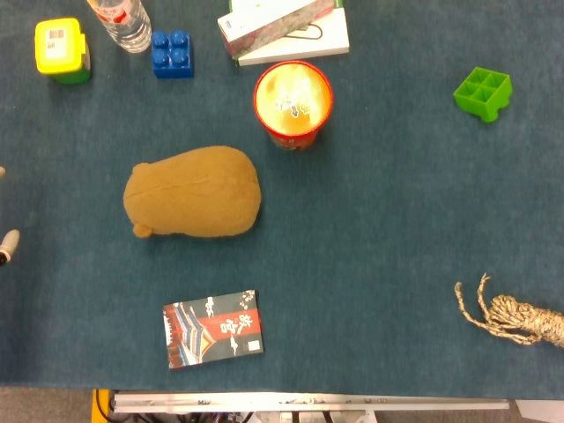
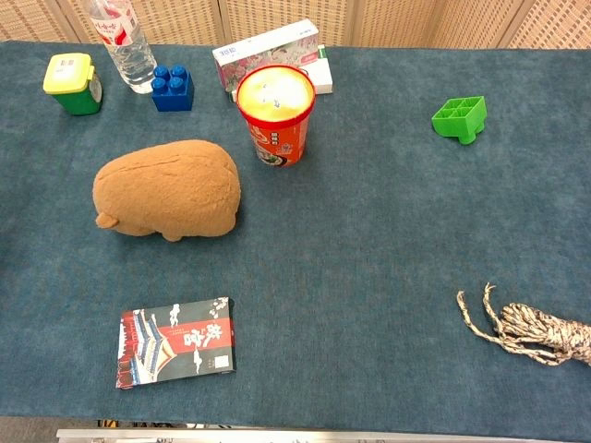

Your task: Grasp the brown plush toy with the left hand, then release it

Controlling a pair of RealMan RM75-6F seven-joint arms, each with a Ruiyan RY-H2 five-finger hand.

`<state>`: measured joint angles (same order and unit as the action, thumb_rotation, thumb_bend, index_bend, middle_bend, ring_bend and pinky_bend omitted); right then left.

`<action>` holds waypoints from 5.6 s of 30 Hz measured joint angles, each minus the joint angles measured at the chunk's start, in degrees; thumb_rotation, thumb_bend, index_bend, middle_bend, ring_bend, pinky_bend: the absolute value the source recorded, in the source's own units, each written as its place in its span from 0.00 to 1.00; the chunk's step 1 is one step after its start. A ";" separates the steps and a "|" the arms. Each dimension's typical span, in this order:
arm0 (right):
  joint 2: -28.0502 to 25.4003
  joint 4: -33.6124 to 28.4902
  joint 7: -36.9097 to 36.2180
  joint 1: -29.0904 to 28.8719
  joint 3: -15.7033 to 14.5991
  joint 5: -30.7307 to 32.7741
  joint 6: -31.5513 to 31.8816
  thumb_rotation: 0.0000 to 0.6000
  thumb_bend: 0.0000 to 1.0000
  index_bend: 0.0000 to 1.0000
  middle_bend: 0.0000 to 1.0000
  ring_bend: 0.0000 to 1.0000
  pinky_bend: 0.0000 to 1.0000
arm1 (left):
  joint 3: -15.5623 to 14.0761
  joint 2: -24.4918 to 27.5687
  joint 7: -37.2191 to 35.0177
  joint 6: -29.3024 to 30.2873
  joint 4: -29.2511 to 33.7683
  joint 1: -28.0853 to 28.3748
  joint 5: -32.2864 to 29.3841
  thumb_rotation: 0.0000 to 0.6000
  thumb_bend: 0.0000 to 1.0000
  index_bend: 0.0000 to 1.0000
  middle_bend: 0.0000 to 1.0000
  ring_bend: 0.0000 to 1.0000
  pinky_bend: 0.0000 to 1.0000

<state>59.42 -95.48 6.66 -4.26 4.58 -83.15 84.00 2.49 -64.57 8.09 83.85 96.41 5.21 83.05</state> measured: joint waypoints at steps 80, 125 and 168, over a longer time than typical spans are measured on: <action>-4.68 -0.48 -3.93 1.53 1.89 3.92 1.42 1.00 0.19 0.25 0.26 0.15 0.12 | -1.48 -16.45 -12.21 -33.46 -14.93 38.92 14.99 0.02 0.12 0.23 0.16 0.11 0.00; -4.47 1.88 -7.03 2.77 1.84 4.51 1.45 1.00 0.19 0.25 0.26 0.15 0.12 | -3.52 -15.81 0.10 -38.41 -11.01 41.54 6.18 0.02 0.12 0.24 0.16 0.11 0.00; -3.98 2.77 -7.99 2.90 1.88 4.26 1.02 1.00 0.19 0.25 0.26 0.15 0.12 | -4.86 -13.91 -0.68 -35.17 -8.36 37.49 2.82 0.02 0.12 0.24 0.16 0.11 0.00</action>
<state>55.43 -92.71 -1.33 -1.37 6.46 -78.89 85.02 -2.38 -78.48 7.41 48.68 88.06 42.70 85.86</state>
